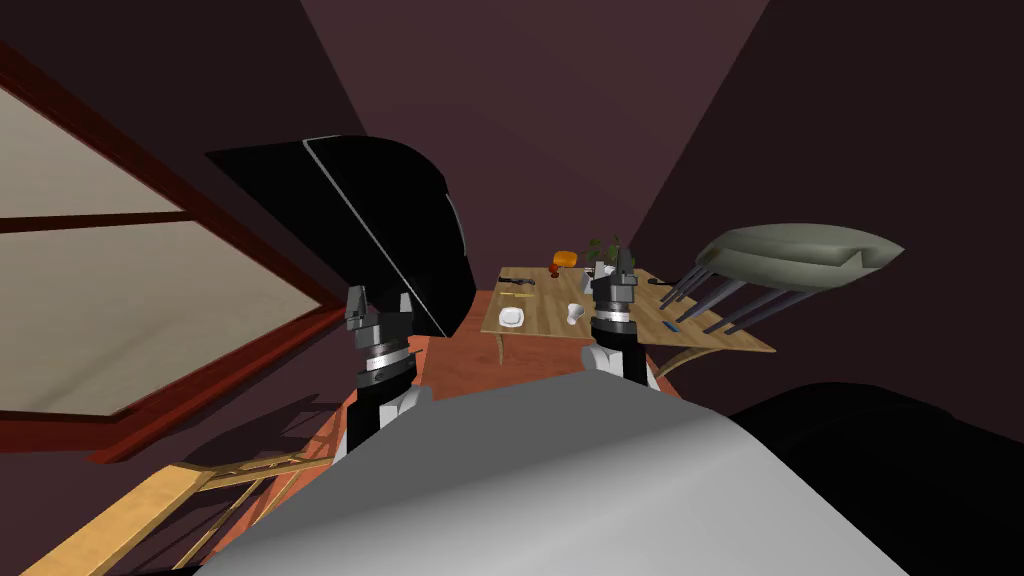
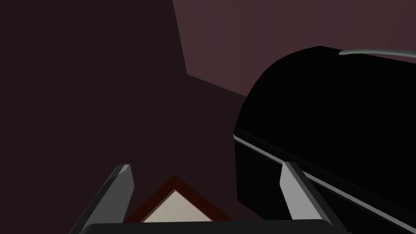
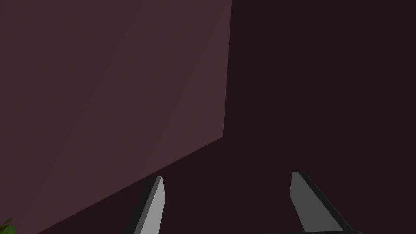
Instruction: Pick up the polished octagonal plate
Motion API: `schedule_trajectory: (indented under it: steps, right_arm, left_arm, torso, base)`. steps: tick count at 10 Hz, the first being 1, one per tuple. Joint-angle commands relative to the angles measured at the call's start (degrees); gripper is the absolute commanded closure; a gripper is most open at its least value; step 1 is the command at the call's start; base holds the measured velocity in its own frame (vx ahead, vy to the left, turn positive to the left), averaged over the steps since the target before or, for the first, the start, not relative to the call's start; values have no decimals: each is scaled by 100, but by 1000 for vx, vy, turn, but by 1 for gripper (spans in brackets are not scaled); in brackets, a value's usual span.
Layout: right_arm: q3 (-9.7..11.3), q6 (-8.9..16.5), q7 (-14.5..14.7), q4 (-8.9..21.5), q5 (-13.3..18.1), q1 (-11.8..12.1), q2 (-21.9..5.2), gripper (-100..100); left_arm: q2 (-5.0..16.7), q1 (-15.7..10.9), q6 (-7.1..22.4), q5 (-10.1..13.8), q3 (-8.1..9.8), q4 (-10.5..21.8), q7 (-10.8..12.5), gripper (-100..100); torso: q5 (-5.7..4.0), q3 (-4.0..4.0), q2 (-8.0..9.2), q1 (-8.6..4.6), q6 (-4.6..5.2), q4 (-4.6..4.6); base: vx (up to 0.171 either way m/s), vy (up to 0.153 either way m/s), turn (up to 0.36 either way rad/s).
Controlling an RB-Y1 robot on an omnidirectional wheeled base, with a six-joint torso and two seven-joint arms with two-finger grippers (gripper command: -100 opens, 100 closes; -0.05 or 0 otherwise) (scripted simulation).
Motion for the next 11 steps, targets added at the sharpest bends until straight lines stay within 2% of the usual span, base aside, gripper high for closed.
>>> schedule_trajectory:
  steps: [1,6,11]
  right_arm:
    - [6,8,27,41,48,45,-251,-100]
    - [59,83,261,387,471,417,-1015,-100]
    - [151,249,714,1012,1283,1099,-1490,-100]
  left_arm:
    - [0,0,0,0,0,0,0,0]
    - [0,-1,0,0,-1,0,0,0]
    - [-1,0,0,0,-1,0,0,0]
  torso:
    - [0,0,0,0,0,0]
    - [4,0,0,20,-2,0]
    - [8,-6,-11,33,-2,-3]
  base:
    - [2,13,85]
    - [4,45,183]
    - [30,86,324]
